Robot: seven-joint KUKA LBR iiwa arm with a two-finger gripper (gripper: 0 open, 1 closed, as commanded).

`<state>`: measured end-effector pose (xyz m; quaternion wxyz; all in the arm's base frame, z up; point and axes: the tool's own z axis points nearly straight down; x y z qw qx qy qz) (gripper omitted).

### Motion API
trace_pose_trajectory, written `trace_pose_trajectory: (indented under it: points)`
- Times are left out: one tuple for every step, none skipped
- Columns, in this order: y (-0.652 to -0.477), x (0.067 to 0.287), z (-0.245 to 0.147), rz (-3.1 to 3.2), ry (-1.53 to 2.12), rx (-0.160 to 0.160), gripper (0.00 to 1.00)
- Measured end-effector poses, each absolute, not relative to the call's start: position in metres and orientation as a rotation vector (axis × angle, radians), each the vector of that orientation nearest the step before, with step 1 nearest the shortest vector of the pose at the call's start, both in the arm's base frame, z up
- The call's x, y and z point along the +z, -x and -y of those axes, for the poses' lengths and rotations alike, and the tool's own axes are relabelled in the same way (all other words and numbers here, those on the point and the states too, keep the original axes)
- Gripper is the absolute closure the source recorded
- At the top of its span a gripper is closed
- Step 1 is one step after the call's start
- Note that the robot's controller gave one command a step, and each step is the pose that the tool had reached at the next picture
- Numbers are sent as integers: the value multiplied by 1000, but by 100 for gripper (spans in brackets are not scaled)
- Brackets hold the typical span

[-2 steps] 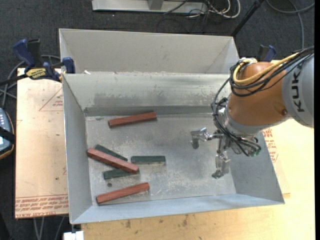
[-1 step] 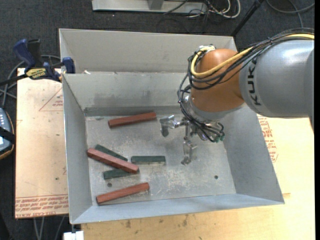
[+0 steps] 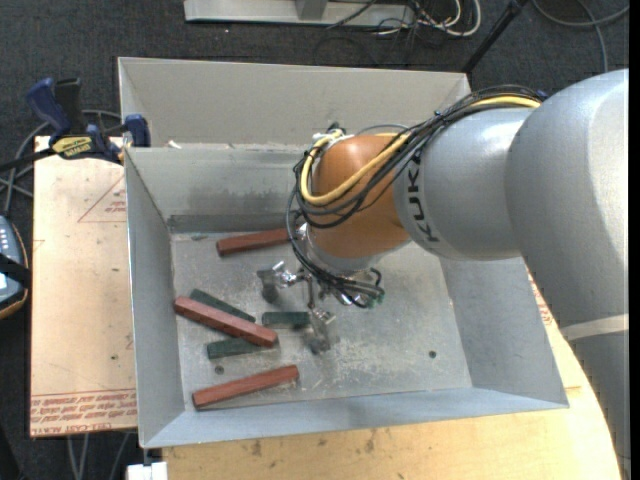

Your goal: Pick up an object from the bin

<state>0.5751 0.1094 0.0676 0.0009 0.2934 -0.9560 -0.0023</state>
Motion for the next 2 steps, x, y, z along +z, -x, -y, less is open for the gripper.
trace_pose_trajectory:
  points:
    - [-577, 71, -106, 3009, -913, -2, 100]
    - [-580, 293, -107, 2738, -1562, 3, 100]
